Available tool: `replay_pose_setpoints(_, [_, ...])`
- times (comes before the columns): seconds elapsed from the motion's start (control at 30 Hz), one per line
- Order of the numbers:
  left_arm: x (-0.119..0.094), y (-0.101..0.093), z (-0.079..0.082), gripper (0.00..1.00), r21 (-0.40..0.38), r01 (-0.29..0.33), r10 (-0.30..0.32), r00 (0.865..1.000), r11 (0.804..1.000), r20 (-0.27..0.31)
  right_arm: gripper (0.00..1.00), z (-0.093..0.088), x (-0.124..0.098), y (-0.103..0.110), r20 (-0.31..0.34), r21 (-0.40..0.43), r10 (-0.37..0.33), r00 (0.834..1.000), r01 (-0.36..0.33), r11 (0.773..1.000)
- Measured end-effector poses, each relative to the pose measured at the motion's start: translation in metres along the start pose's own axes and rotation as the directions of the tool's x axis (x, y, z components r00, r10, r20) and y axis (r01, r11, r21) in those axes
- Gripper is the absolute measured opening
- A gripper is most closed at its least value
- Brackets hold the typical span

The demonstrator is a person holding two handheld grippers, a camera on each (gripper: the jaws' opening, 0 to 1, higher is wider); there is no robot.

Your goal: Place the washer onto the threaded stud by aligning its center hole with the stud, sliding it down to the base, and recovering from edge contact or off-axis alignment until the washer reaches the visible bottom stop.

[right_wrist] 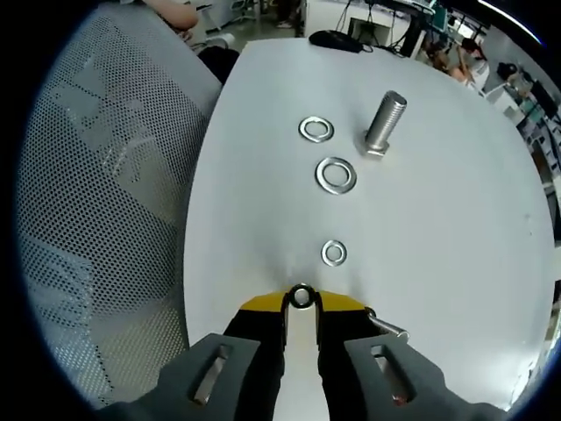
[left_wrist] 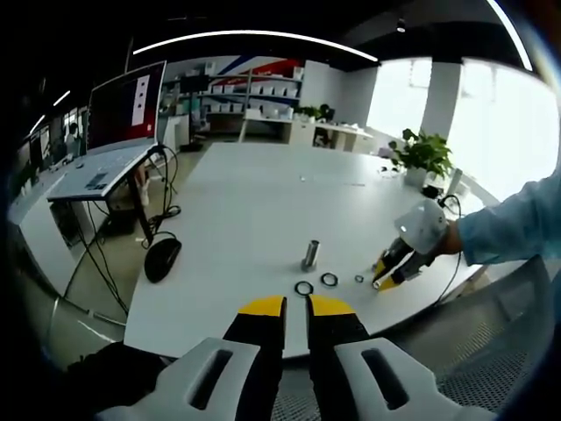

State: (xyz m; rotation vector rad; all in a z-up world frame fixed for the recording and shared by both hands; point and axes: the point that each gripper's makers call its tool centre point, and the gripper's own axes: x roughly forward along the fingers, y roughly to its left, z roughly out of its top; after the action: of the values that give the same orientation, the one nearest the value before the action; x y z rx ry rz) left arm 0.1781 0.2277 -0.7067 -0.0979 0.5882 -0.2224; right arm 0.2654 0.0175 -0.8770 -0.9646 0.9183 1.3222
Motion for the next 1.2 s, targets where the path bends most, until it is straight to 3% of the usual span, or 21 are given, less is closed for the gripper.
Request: replay_pose_setpoints(1.2, [0.000,0.000,-0.003,0.06,0.005,-0.001,0.001,1.000,1.000,-0.020,0.13,0.016,-0.044,0.002,0.054,0.002,0.014,0.998,-0.014,1.000])
